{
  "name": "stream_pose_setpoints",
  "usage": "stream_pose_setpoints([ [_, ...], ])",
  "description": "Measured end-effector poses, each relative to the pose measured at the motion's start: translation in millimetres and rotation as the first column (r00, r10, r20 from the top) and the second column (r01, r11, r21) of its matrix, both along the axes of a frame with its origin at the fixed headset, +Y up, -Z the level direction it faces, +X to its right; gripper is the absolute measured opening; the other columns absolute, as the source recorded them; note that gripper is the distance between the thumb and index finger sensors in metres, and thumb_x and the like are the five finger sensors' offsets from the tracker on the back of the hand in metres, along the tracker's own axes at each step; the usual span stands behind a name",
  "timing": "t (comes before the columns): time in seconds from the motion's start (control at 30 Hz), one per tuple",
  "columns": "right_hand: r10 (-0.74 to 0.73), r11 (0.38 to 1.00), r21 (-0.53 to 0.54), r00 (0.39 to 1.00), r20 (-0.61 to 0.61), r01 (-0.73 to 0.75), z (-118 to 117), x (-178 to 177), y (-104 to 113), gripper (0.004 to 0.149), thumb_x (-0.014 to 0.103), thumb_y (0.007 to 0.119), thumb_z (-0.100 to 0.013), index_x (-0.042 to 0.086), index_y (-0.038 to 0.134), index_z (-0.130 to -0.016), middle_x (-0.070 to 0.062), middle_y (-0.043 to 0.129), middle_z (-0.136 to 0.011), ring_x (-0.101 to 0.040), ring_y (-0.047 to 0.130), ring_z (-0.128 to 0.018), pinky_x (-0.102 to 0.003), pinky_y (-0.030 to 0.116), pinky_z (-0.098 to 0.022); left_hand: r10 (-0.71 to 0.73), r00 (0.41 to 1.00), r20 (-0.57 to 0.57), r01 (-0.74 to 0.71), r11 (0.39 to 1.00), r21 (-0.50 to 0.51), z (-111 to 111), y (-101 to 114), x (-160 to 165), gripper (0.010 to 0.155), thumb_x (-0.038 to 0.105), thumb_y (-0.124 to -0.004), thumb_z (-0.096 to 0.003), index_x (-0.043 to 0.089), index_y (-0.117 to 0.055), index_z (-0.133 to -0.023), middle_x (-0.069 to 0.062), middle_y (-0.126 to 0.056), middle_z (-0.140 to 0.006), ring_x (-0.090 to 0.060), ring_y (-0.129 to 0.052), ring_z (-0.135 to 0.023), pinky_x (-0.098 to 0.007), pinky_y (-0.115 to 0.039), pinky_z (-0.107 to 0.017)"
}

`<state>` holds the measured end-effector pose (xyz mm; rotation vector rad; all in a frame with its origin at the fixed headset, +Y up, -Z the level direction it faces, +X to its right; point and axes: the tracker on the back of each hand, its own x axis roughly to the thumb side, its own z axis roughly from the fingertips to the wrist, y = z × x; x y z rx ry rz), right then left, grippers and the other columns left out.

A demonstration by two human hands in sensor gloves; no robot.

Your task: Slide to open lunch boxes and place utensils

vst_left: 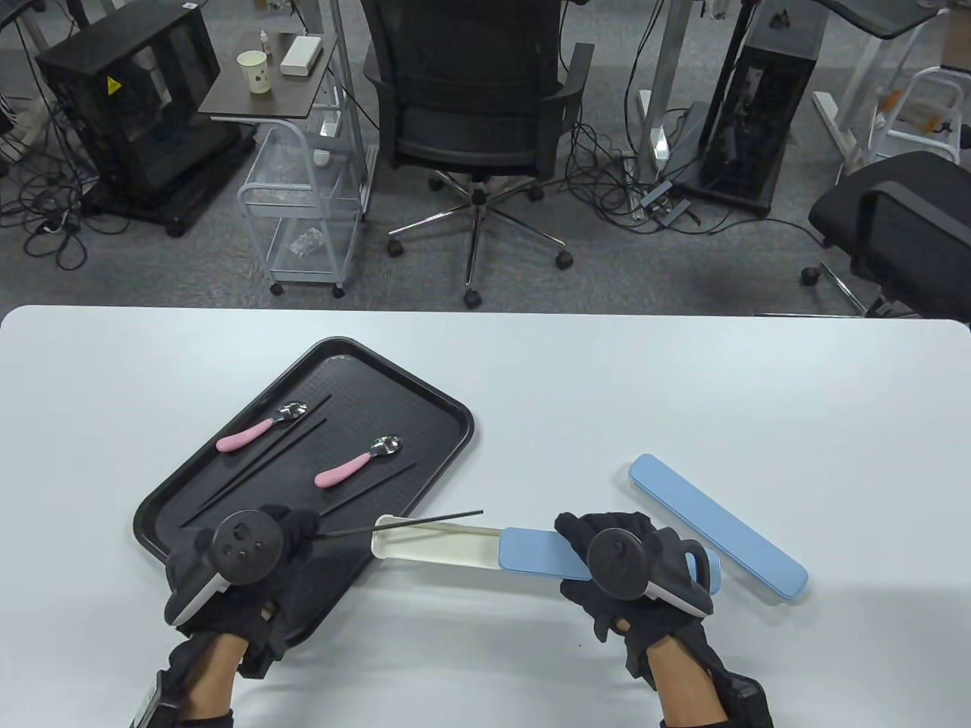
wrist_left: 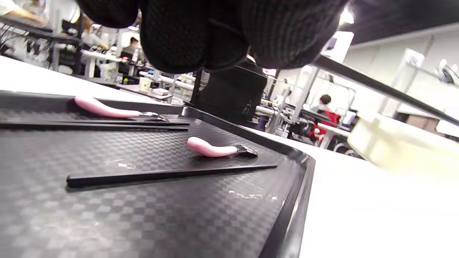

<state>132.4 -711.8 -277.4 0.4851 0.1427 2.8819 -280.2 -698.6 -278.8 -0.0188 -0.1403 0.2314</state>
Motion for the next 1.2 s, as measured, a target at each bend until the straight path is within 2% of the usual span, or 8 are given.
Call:
stream_pose_setpoints([
  [0.3,0.016,1.000,-0.002,1.000,-0.017,-0.016,1.9,-6.8,-1.6,0.078,0.045,0.090,-0.043,0.030,0.047,-0.107,-0.010,0.055,-0.106,-0.040,0.056,-0.100,-0.066,0.037,-0.074,-0.134,0.985,0.106,0.127,0.989,0.070,12.6,-0.1,35.3,0.044,0.034,-0.077,-0.0432,0.039,-0.073,-0.087,-0.002,-0.074,-0.091,-0.028,-0.080,-0.072,-0.059,-0.052,-0.068],
  [0.47,0.012,1.000,0.005,0.999,-0.038,-0.012,5.1,-12.2,0.3,0.078,0.045,0.090,-0.043,0.030,0.047,-0.107,-0.009,0.055,-0.106,-0.040,0.056,-0.100,-0.066,0.036,-0.075,-0.173,0.961,0.216,0.142,0.978,0.150,22.0,1.9,58.5,0.044,0.032,-0.079,-0.0426,0.038,-0.075,-0.086,-0.001,-0.077,-0.089,-0.026,-0.081,-0.071,-0.058,-0.053,-0.068],
  [0.67,-0.002,1.000,0.015,0.998,-0.064,0.003,8.8,-18.2,2.6,0.078,0.044,0.090,-0.043,0.030,0.047,-0.107,-0.009,0.055,-0.106,-0.039,0.056,-0.100,-0.066,0.036,-0.075,-0.237,0.934,0.266,0.179,0.958,0.224,32.7,3.9,77.4,0.044,0.033,-0.083,-0.0408,0.037,-0.080,-0.084,0.003,-0.081,-0.087,-0.025,-0.082,-0.071,-0.057,-0.054,-0.068],
  [0.93,-0.005,0.999,0.040,0.996,-0.090,0.009,14.0,-23.1,5.9,0.078,0.044,0.090,-0.043,0.030,0.047,-0.107,-0.010,0.056,-0.106,-0.040,0.056,-0.100,-0.066,0.036,-0.075,-0.260,0.914,0.310,0.179,0.947,0.268,40.5,5.5,86.1,0.043,0.033,-0.086,-0.0395,0.034,-0.083,-0.083,0.003,-0.085,-0.084,-0.025,-0.084,-0.071,-0.057,-0.054,-0.068],
  [1.2,-0.013,0.999,0.029,0.996,-0.091,0.015,13.2,-22.0,4.6,0.078,0.044,0.090,-0.043,0.030,0.047,-0.107,-0.010,0.055,-0.106,-0.040,0.056,-0.100,-0.066,0.036,-0.075,-0.218,0.927,0.305,0.135,0.953,0.270,39.0,5.8,82.2,0.045,0.032,-0.085,-0.0405,0.034,-0.081,-0.085,0.003,-0.083,-0.086,-0.026,-0.082,-0.073,-0.057,-0.054,-0.067],
])
